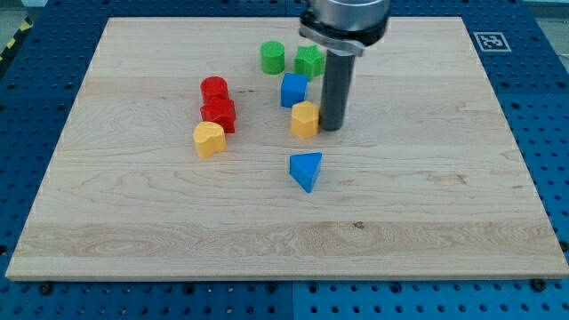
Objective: Slightly move the blue triangle towards up
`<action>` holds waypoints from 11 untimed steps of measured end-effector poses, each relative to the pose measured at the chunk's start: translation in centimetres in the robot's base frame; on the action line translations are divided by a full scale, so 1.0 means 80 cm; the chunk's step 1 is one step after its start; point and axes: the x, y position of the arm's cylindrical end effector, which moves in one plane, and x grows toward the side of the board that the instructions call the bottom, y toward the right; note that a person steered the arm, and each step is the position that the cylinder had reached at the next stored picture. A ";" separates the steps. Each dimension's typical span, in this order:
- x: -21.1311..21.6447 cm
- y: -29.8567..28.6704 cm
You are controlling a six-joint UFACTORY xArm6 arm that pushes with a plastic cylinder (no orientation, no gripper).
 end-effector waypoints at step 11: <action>0.096 -0.013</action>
